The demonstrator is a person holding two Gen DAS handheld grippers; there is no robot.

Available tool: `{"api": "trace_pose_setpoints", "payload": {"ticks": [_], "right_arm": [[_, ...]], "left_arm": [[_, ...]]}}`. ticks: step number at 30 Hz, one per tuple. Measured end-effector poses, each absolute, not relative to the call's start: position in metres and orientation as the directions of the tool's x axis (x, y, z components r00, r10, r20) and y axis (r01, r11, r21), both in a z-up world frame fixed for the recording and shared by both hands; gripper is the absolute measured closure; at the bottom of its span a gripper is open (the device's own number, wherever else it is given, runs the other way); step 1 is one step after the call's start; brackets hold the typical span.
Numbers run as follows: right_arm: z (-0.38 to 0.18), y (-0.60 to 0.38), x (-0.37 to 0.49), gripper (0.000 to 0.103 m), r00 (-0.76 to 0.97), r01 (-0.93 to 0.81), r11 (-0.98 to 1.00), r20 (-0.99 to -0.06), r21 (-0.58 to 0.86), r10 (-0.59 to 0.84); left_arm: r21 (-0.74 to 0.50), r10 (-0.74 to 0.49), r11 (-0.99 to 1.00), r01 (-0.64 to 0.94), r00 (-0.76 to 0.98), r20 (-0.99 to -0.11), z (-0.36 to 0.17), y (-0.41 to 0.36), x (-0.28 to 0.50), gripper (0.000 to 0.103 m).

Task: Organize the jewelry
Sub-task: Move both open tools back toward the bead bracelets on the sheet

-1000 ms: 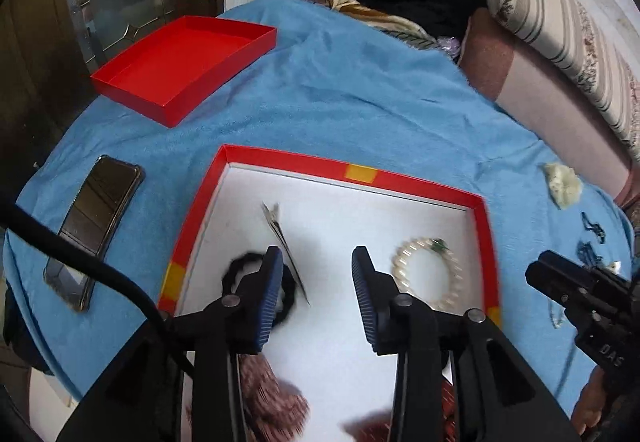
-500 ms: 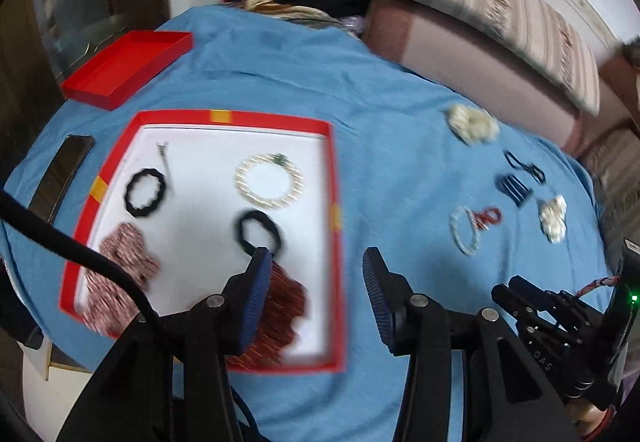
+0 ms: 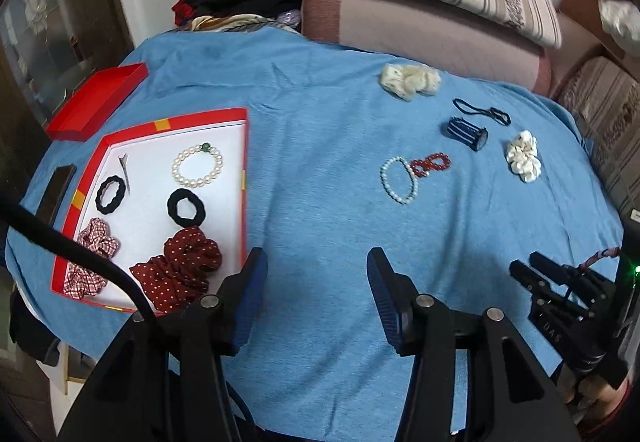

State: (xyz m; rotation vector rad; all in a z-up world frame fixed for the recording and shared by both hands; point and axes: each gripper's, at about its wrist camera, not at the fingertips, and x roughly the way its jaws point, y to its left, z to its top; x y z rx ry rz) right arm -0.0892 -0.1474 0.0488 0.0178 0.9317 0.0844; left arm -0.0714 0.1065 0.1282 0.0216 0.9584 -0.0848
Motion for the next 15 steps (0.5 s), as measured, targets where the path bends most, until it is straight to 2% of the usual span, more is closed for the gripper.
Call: {"api": "trace_pose_setpoints", "payload": {"ticks": [15], "right_arm": [[0.035, -0.212, -0.097, 0.067, 0.59, 0.052, 0.992, -0.805, 0.112, 0.06]], "left_arm": [[0.059, -0.018, 0.991, 0.123, 0.546, -0.838, 0.121, 0.07, -0.068, 0.05]]}}
